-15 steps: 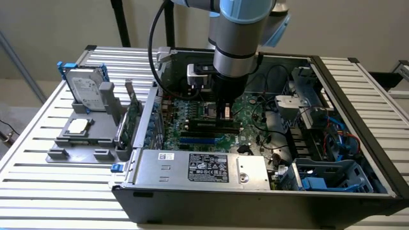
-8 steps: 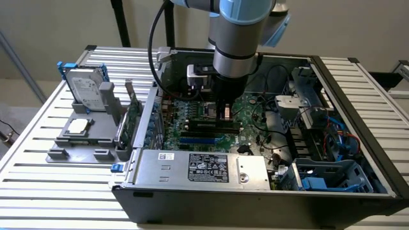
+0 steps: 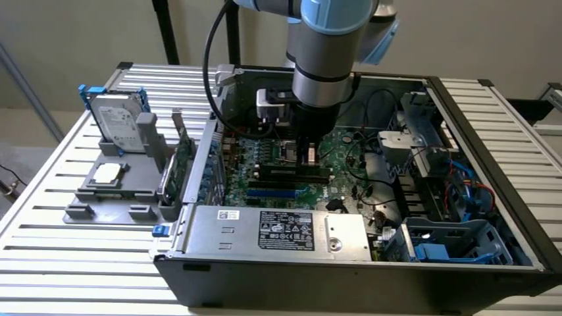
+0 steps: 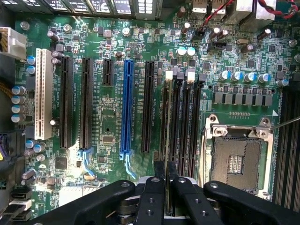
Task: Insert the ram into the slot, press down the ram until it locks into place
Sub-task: 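Insert the ram into the slot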
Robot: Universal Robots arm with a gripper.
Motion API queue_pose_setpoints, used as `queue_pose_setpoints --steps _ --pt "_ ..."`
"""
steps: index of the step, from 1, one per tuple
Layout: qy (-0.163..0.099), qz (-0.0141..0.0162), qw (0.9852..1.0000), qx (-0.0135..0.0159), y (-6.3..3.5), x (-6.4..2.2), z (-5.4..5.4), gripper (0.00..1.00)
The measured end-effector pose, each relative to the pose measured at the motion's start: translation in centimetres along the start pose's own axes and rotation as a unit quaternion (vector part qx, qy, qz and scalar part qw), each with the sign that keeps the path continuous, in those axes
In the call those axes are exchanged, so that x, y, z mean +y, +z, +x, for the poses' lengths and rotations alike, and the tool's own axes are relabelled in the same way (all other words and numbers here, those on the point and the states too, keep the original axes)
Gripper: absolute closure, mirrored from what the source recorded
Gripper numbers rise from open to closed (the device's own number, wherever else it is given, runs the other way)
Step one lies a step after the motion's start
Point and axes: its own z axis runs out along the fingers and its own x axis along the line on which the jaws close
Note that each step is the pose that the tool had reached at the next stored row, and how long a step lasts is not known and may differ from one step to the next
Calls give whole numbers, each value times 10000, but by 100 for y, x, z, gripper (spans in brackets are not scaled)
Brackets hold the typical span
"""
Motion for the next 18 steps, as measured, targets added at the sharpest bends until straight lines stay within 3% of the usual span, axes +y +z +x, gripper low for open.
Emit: queue_pose_setpoints --steps 15,17,18 --pt "0 3 10000 -4 42 0 0 85" --pt "0 4 10000 -21 29 1 -1 85" --pt "0 4 10000 -32 -3 2 -1 78"
